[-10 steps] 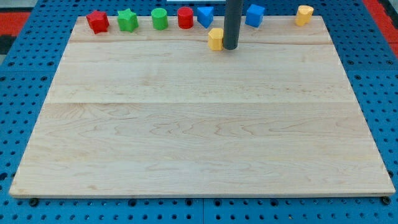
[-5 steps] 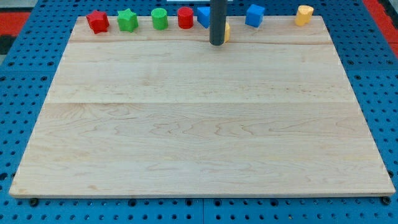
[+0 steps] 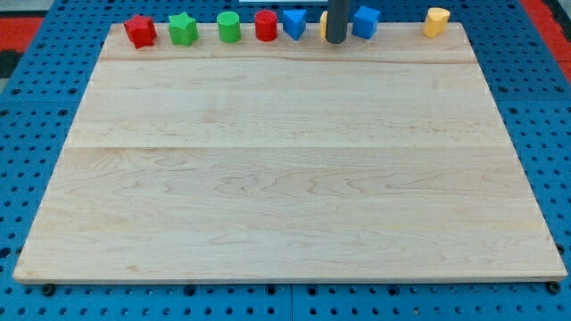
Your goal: Place the yellow hexagon beside the blue triangle
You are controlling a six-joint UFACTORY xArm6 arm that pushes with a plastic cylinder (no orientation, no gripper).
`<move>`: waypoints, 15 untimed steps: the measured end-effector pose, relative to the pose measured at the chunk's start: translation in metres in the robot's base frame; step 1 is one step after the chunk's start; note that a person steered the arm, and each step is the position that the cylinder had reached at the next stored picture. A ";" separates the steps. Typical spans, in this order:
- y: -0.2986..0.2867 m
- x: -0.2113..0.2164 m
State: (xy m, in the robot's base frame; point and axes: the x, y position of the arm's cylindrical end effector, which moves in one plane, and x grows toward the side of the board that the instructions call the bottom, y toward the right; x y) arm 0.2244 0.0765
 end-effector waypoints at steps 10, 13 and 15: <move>0.126 0.080; -0.107 0.143; -0.308 0.110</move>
